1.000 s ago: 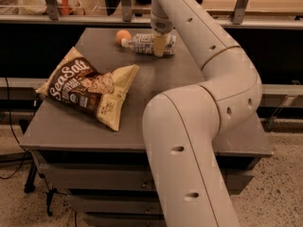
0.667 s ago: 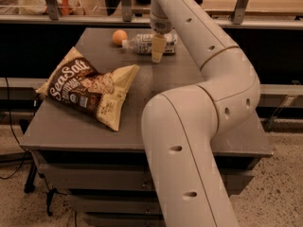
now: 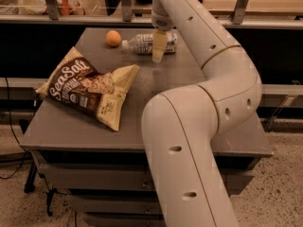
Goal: Move blue plastic bottle near orange
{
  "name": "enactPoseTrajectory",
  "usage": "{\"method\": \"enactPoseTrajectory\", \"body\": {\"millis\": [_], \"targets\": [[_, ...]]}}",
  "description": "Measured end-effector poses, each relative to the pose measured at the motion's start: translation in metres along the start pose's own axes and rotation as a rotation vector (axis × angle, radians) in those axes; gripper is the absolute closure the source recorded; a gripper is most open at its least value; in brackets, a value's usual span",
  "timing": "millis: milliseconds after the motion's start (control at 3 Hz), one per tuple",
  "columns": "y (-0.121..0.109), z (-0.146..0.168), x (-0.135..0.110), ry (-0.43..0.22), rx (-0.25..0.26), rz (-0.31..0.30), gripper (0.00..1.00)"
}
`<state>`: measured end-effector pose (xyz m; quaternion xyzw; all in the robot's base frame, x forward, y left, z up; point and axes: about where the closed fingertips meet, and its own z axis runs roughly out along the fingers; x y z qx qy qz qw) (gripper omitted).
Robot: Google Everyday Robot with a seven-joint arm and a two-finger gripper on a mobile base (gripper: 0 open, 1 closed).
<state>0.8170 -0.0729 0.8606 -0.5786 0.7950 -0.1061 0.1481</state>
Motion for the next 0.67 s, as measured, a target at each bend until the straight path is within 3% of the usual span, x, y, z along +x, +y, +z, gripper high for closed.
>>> {"method": "enactPoseTrajectory", "body": {"millis": [667], "targets": [[-0.0075,-0.0199,0.0055,-0.035,0.022,-0.003,0.00]]}}
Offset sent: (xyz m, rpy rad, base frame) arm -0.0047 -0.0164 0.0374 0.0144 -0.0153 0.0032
